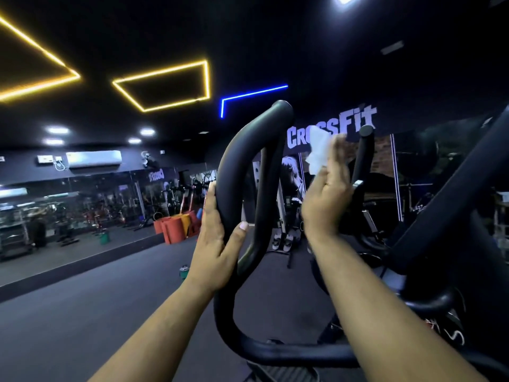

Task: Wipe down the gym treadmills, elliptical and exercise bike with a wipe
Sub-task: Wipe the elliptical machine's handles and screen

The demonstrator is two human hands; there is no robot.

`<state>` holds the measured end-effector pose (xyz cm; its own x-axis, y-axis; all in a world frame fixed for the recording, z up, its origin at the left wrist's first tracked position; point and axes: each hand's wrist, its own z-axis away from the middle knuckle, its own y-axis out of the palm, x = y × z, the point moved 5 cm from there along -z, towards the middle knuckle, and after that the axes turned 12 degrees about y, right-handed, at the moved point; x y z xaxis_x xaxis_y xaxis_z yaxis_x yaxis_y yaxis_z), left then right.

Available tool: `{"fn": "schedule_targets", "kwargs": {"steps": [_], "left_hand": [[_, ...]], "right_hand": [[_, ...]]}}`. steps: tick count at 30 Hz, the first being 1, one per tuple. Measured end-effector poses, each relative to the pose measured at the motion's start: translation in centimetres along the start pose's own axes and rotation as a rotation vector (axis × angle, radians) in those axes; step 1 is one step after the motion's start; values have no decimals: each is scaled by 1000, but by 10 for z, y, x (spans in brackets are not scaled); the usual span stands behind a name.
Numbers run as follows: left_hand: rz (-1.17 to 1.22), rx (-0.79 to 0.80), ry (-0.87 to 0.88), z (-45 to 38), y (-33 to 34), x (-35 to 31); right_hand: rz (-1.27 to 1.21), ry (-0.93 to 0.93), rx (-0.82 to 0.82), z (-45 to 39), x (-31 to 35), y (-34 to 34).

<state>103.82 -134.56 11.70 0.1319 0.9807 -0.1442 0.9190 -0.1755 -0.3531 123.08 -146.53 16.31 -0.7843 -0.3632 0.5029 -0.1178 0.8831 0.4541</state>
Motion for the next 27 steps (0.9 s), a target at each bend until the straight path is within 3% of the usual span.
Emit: {"fn": "schedule_targets", "kwargs": {"steps": [3, 6, 9, 15, 20, 27], "left_hand": [[-5, -12, 9, 0, -1, -2], [11, 4, 18, -1, -2, -5], [11, 11, 23, -2, -3, -5], [5, 11, 5, -2, -3, -5], [-19, 1, 24, -3, -3, -7], [-27, 26, 12, -2, -3, -7]], "right_hand": [[46, -124, 356, 48, 4, 38], [-8, -68, 496, 72, -1, 48], [-34, -45, 506, 64, 6, 51], [20, -104, 333, 53, 1, 47], [123, -195, 474, 99, -30, 28], [93, -278, 523, 59, 5, 55]]}}
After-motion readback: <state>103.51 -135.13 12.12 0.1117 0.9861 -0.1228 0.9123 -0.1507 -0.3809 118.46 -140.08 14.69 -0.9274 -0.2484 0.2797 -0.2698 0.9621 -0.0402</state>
